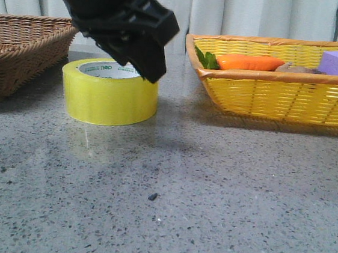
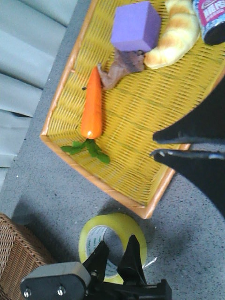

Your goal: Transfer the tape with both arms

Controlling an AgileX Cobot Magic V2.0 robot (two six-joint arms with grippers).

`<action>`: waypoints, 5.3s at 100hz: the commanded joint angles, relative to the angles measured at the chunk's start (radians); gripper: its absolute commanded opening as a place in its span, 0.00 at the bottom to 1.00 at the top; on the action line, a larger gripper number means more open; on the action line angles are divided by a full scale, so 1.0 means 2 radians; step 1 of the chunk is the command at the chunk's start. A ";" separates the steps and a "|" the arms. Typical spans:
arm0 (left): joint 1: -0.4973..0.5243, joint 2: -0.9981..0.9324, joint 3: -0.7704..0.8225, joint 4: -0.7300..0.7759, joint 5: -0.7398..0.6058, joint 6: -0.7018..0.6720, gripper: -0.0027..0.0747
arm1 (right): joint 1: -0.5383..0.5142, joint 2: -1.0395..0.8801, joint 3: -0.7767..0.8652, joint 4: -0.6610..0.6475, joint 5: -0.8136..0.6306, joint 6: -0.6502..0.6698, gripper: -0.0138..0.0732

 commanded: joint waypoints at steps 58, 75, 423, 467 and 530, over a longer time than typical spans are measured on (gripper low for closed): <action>-0.004 0.016 -0.022 -0.010 0.004 0.005 0.19 | -0.004 -0.028 0.002 -0.020 -0.034 0.007 0.08; -0.004 0.015 -0.025 -0.010 0.011 0.005 0.09 | -0.004 -0.028 0.002 -0.020 -0.034 0.007 0.08; 0.296 -0.448 0.181 -0.182 -0.045 0.138 0.01 | -0.004 -0.428 0.341 -0.112 -0.186 0.082 0.07; 0.296 -0.684 0.411 -0.210 -0.125 0.138 0.01 | -0.004 -0.441 0.391 -0.170 -0.193 0.095 0.07; 0.296 -0.759 0.452 -0.208 -0.126 0.138 0.01 | -0.004 -0.441 0.391 -0.170 -0.192 0.095 0.07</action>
